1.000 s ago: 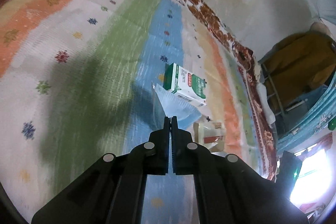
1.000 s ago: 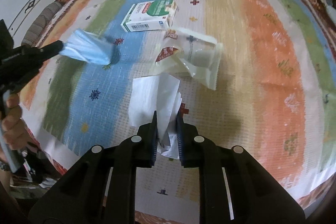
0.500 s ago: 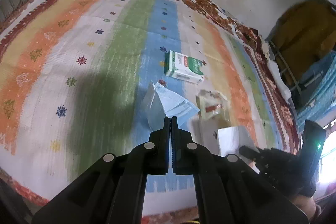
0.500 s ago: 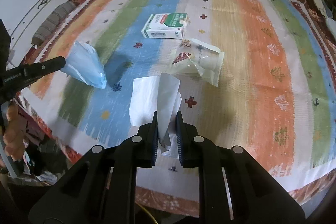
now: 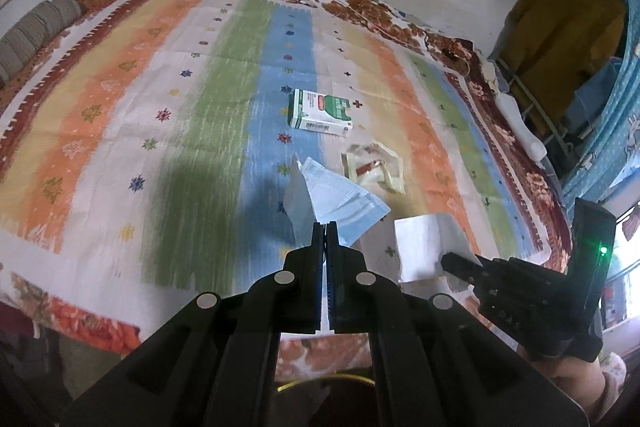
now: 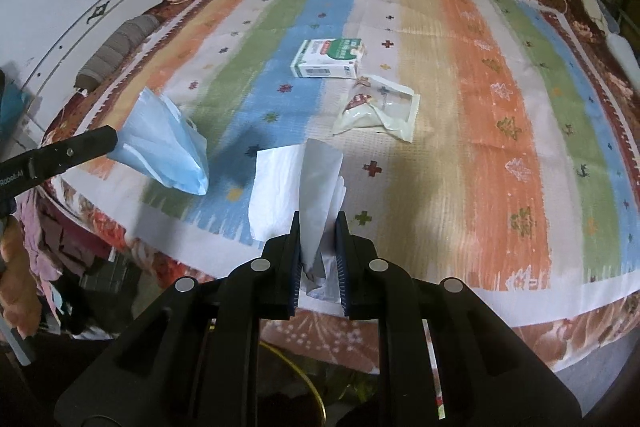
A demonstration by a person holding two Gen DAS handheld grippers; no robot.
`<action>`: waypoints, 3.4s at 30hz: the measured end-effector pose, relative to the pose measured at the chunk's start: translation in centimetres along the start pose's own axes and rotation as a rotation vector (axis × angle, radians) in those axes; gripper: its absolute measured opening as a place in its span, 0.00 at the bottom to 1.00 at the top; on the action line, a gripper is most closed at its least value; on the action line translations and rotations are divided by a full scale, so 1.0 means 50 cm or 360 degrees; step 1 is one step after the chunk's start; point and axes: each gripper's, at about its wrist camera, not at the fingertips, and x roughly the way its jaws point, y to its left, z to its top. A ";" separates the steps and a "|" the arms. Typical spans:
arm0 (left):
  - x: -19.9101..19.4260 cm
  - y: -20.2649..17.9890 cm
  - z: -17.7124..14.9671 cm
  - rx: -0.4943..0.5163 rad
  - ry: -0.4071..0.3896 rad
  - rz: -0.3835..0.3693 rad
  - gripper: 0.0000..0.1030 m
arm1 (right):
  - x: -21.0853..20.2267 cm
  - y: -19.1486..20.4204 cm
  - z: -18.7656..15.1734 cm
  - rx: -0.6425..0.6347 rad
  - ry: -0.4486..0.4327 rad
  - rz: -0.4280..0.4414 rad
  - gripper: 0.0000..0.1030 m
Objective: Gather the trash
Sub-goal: 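Lift the tissue in right tool and mask in left tool toward the bin, then hold the tissue in right tool and mask in left tool above the bin, then open right tool dropping the tissue while left tool releases the mask into the bin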
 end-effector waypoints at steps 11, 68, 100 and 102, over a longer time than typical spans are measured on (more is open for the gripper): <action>-0.068 -0.037 -0.084 0.0047 0.0018 -0.0015 0.01 | -0.073 0.021 -0.061 0.0015 -0.0074 0.0091 0.13; -0.178 -0.048 -0.428 0.0017 0.0090 -0.0031 0.01 | -0.144 0.094 -0.399 0.0007 -0.0011 0.0059 0.14; -0.129 -0.043 -0.447 -0.0032 0.0260 0.0129 0.35 | -0.085 0.104 -0.441 0.0076 0.0230 0.0124 0.47; -0.127 -0.042 -0.443 -0.0043 0.0265 0.0129 0.36 | -0.086 0.097 -0.439 0.0109 0.0223 0.0152 0.51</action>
